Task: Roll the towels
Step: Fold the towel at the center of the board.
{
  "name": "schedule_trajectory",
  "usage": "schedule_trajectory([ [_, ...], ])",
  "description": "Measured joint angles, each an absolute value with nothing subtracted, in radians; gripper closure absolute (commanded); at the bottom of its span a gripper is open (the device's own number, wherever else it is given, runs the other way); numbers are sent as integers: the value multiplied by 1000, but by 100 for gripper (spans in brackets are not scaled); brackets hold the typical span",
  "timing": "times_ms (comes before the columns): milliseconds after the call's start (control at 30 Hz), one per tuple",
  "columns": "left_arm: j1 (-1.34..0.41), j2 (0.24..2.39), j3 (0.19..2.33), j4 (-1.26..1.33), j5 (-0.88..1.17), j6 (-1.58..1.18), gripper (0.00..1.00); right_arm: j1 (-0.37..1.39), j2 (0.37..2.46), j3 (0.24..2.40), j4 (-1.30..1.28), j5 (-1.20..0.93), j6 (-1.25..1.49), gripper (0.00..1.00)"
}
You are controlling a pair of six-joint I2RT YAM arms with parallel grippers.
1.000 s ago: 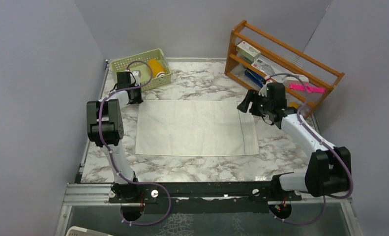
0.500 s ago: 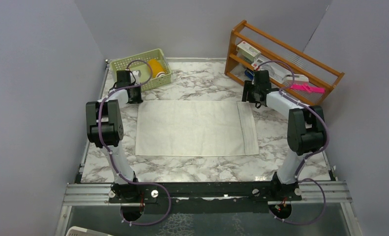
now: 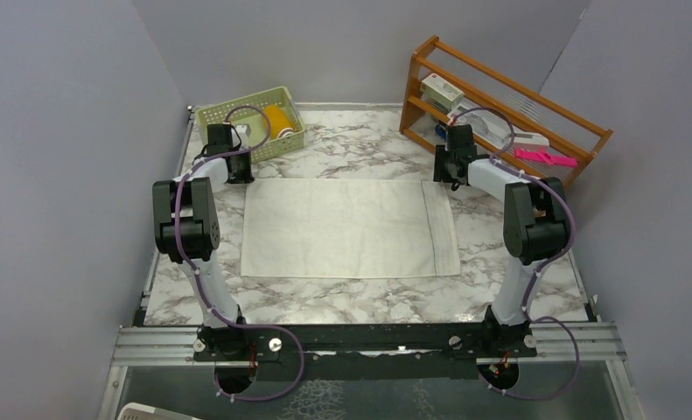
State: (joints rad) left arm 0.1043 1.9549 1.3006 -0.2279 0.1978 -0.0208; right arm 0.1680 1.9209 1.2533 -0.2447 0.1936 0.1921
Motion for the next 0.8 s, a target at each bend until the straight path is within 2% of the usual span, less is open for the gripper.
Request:
schedule_trajectory([
  [300,104,1955,1302,-242,198,-23,100,168,1914,1205,-169,193,186,58],
  [600,104,1955,1311,-254,199,-27,100,168,1768,1039,-86,145,172,60],
  [800,104,1955,1315,-256,202,-28,100,168,1736,1010,17,134,150,62],
])
